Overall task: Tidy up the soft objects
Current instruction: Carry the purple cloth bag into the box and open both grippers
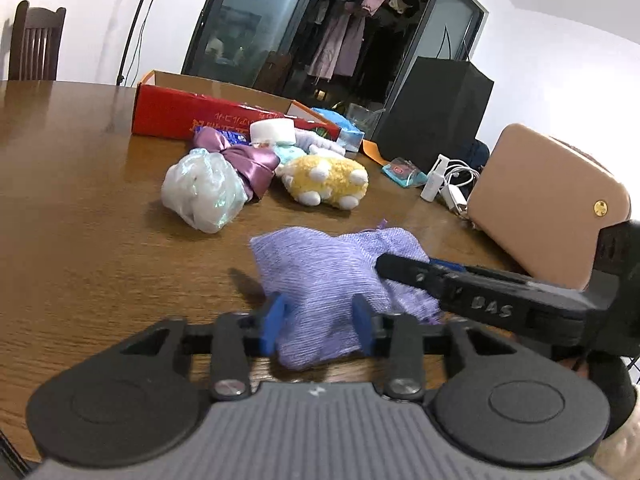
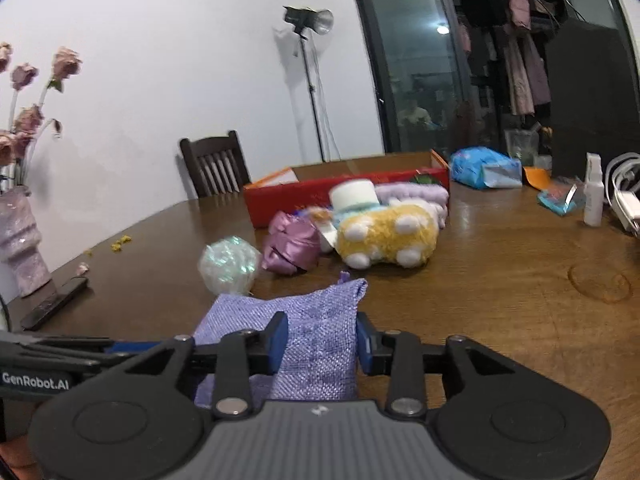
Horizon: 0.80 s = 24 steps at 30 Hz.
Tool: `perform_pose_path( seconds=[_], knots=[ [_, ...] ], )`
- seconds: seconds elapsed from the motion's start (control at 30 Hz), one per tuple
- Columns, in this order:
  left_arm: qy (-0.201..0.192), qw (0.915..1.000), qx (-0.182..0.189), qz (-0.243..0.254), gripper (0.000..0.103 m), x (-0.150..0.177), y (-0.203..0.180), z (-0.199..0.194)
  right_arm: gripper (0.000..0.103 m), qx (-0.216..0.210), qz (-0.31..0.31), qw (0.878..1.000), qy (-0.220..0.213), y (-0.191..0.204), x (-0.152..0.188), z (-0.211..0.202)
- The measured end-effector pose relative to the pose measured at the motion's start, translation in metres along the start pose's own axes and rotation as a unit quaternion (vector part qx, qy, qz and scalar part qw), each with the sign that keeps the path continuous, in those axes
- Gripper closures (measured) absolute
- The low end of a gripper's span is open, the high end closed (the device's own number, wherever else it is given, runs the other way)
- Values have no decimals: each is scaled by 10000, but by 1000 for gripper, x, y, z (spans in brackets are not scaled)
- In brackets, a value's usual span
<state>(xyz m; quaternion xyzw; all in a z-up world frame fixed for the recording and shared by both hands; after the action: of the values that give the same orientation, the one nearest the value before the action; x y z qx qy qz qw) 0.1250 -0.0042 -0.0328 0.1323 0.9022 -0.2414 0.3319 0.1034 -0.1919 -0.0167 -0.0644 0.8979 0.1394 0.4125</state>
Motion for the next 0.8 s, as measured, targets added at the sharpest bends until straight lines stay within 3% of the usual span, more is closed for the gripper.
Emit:
perform_pose_path(
  seconds=[0.1,0.27,0.4,0.5,0.63,0.8],
  knots=[
    [-19,10000,47,41,82,0,1,0,72,212,-74,9996,148,0,5,11],
    [-35,10000,66,56,84,0,1,1,82,462,-433,9978,193,9,11,16],
    [-63,9998,99,148,91,-1,-1,0,96,531,-582,9967,183,15,10,17],
    [-241,9991,166,300,92,-12,-3,-10,99,356,-466,9983,69,12,-1,9],
    [-628,9964,234,515,92,-57,0,-24,99,97,-644,9970,-413,14,-43,-5],
    [-773,9957,198,480,92,-166,31,-20,99,-275,-984,9930,-595,13,-150,23]
  ],
)
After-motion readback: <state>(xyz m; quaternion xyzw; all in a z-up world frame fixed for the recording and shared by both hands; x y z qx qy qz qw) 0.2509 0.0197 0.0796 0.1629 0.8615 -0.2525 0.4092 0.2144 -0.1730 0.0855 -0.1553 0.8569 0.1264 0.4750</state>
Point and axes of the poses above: each gripper's, at about its wrist camera, not at the fingertips, and z roughly the way its jaws point, y to its left, x to its underside, the point moved 1 cm from there along z, roughly the way its jaws point, and after that the axes turned 14 degrees about y, right-handed, at the moved point
